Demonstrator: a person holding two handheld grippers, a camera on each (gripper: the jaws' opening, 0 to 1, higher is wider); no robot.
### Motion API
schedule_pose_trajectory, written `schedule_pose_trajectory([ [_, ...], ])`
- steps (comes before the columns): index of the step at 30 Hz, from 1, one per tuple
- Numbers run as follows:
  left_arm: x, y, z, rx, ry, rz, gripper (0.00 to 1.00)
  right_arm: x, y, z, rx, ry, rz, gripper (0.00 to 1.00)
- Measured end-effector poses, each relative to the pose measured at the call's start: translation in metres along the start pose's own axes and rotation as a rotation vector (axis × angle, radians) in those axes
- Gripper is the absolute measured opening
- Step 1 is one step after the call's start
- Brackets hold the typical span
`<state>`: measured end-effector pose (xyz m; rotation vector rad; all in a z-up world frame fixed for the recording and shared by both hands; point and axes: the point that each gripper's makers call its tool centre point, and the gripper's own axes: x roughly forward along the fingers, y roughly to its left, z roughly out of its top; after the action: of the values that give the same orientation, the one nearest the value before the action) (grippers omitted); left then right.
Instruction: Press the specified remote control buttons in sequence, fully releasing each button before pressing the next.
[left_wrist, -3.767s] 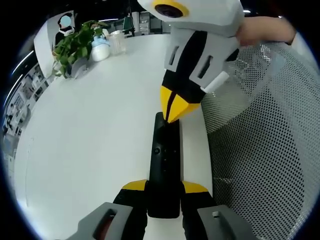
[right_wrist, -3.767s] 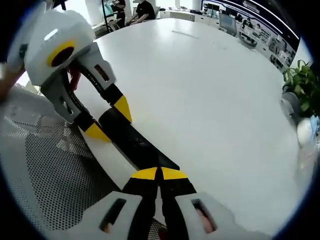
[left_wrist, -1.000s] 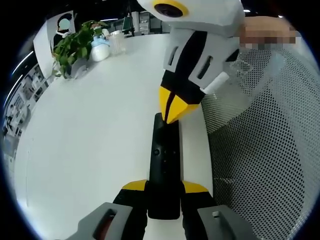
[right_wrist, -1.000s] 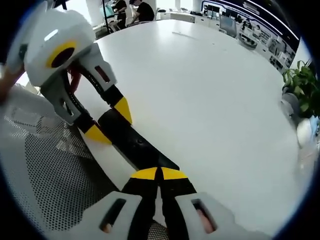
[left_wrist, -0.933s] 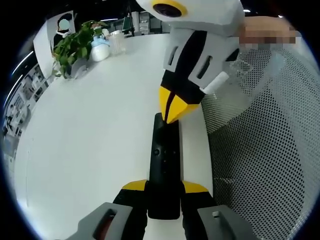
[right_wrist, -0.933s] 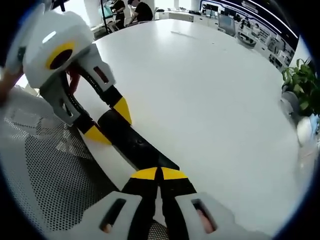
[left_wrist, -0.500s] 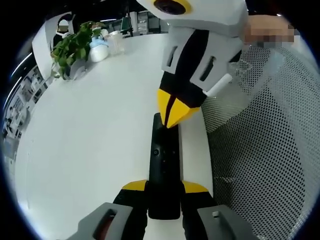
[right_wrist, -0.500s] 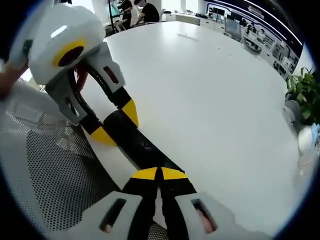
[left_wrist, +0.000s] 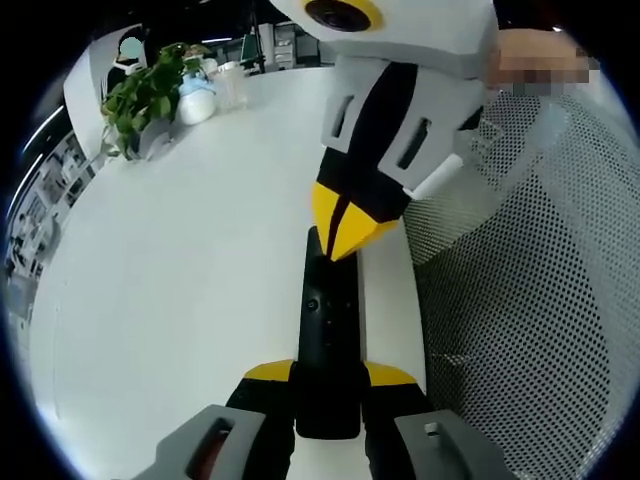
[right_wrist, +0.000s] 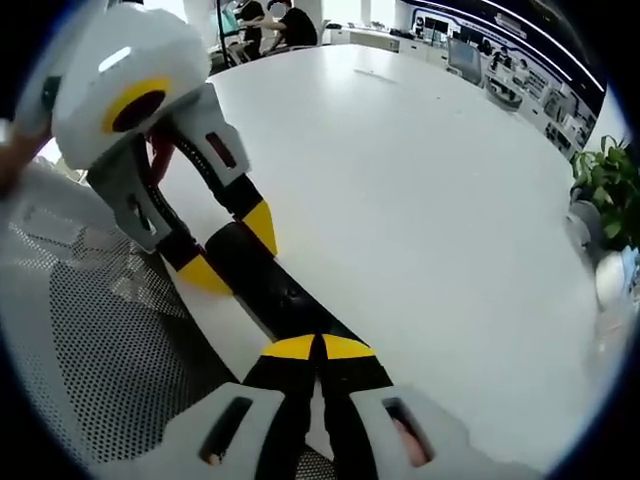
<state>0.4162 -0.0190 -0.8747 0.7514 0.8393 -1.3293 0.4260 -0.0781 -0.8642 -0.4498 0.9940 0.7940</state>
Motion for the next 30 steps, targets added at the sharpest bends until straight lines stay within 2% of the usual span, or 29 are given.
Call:
schedule_pose_trajectory([
  [7,-0.0001,0.0000,-0.0001,-0.014,-0.002,0.002,0.25,0.0003,0.0013,-0.0007,-0.060,0.000,-0.025,0.00],
  [16,0.0001,0.0001,0.0003,-0.016,-0.001,0.003,0.25,0.0002,-0.0007,-0.0002,0.003,-0.008,-0.010,0.00],
  [24,0.0001,-0.0001,0.0007,-0.015,0.001,0.002,0.25,0.0007,0.0003,0.0007,-0.034,-0.024,-0.010,0.00],
  [30,0.0006,0.0003,0.0007,-0.014,0.003,0.003,0.25,0.0010,0.0000,0.0010,-0.009,-0.028,-0.001,0.00],
])
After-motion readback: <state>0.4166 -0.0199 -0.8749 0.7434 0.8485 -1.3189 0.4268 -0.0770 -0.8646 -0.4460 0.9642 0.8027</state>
